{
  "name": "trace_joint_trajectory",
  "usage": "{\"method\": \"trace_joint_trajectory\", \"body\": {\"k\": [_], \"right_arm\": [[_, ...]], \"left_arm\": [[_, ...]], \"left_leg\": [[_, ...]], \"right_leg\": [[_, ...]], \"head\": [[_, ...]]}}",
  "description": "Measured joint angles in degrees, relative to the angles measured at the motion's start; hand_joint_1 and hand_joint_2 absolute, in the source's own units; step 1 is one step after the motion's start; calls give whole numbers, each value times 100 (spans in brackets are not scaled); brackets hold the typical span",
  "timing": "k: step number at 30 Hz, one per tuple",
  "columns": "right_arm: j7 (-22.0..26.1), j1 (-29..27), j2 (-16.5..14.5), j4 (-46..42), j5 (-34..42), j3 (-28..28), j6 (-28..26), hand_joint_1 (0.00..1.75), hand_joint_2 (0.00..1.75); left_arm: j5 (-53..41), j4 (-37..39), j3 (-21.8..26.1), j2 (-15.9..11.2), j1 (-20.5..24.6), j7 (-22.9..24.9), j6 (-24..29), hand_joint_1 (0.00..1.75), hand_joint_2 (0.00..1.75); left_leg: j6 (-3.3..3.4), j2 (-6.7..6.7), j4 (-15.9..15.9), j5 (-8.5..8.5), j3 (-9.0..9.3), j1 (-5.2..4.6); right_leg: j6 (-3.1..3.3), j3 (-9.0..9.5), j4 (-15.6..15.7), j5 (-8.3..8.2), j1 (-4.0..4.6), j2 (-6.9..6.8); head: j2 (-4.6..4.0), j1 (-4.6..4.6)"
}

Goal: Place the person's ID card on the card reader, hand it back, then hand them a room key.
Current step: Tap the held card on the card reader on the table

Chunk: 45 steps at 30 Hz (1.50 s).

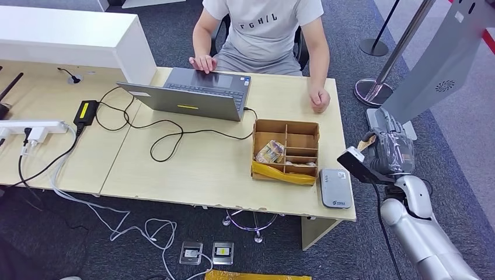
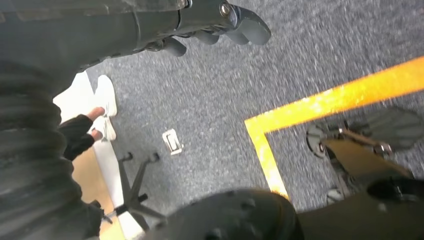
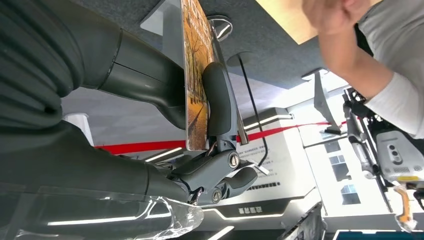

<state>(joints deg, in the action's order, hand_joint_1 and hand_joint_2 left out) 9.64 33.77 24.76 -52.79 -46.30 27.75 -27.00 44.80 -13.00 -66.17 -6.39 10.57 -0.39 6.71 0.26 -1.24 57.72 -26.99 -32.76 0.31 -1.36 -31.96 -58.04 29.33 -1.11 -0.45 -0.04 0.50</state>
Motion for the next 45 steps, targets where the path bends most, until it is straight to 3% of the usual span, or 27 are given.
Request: {"method": "trace_joint_trajectory", "body": {"k": [6, 21, 33, 45], "right_arm": [[264, -270, 58, 367, 346, -146, -228, 175, 175], [333, -778, -55, 719, 437, -157, -249, 175, 175], [-52, -1132, -25, 375, 616, -91, -215, 175, 175], [72, -1101, -84, 154, 648, 10, -119, 175, 175]], "left_arm": [[61, 0, -1, 14, -4, 36, 25, 0, 0], [102, 0, -1, 20, -3, 54, 121, 0, 0], [1516, 0, 471, -11, -42, 165, 704, 0, 0], [833, -4, 585, -3, -44, -232, 636, 0, 0]], "left_leg": [[-3, 4, 0, -3, 0, 0], [-5, 10, -1, -4, 0, 2], [-5, 11, -1, -4, 0, 2], [-5, 14, -1, -4, 1, 2]], "right_leg": [[0, -1, 2, 0, 1, 5], [0, 0, 1, 0, 1, 13], [0, 0, 1, 0, 2, 15], [2, 1, 1, -3, 2, 15]], "head": [[0, 2], [0, 1], [-1, 1], [0, 1]]}}
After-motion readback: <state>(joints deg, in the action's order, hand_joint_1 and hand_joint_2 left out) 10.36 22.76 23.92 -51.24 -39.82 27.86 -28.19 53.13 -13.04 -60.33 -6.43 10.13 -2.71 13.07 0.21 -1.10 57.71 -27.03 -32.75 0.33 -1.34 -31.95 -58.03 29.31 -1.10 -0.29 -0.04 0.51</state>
